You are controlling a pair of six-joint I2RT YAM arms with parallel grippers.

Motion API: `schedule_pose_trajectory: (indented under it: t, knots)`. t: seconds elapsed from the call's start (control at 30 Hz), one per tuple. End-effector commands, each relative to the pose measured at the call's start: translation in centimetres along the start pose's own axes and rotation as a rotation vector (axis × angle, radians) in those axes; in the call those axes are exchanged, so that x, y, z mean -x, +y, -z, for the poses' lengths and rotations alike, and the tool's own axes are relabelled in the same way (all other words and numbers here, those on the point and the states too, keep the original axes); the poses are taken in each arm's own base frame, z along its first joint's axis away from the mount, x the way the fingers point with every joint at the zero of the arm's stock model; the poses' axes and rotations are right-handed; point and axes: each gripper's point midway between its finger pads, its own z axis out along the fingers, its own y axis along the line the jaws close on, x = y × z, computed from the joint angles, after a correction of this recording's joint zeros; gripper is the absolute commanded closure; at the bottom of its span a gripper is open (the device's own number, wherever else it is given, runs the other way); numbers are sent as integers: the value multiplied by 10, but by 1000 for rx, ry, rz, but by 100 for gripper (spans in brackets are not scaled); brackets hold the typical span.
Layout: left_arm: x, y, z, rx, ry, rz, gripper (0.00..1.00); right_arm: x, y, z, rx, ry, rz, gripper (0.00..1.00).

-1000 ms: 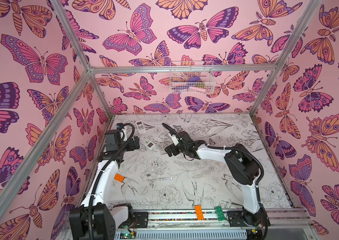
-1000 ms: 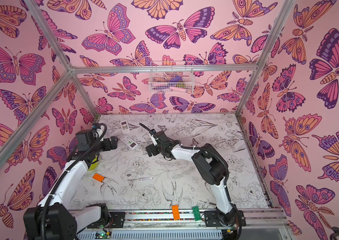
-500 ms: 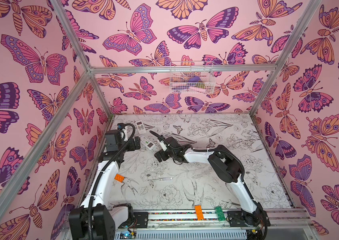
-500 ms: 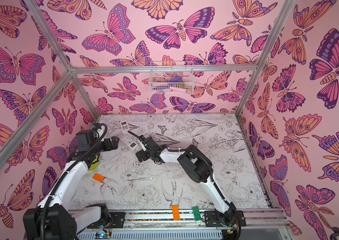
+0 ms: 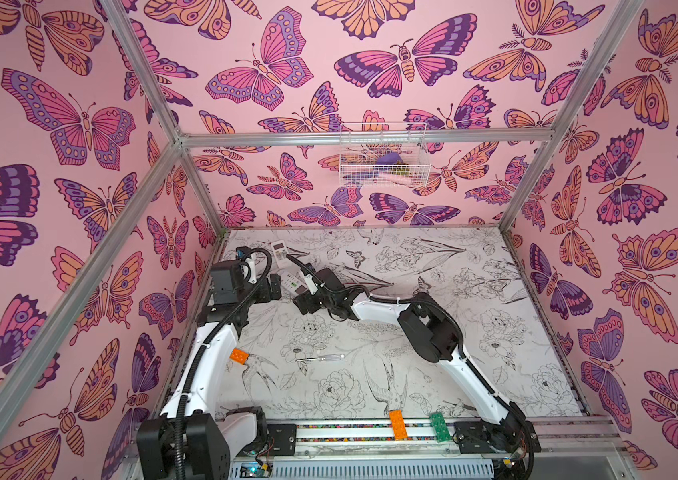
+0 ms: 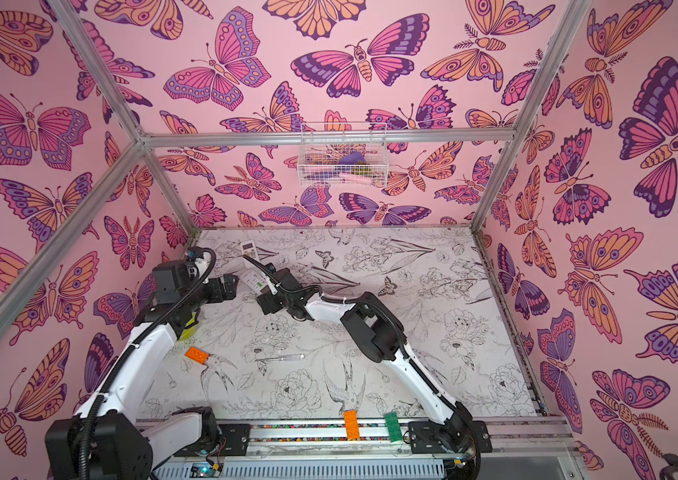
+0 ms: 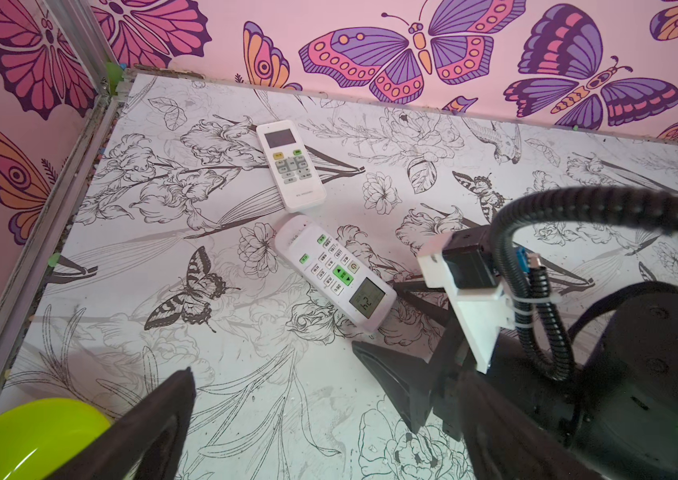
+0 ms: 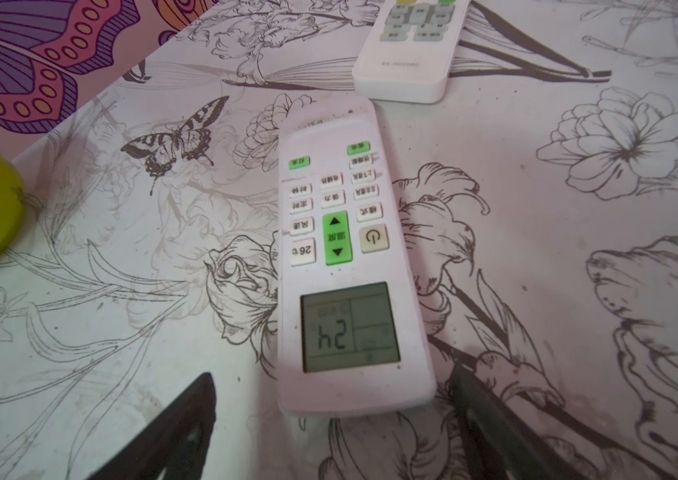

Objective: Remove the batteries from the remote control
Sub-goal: 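Lower the right gripper over the remote's end and close on it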

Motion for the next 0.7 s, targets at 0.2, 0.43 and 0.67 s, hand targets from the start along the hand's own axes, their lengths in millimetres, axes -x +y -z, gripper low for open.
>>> schedule_pose_trajectory:
  t: [0.2, 0.43, 0.67]
  knots:
    - [-2, -3, 2, -5, -9, -20, 0, -70, -9, -14, -102, 218, -8, 35]
    - [0, -2, 2, 2, -13, -21, 0, -73, -12, -10, -138, 260, 23, 39]
    - [-1, -2, 2, 0, -13, -20, 0, -75, -5, -5, -123, 269, 89, 23]
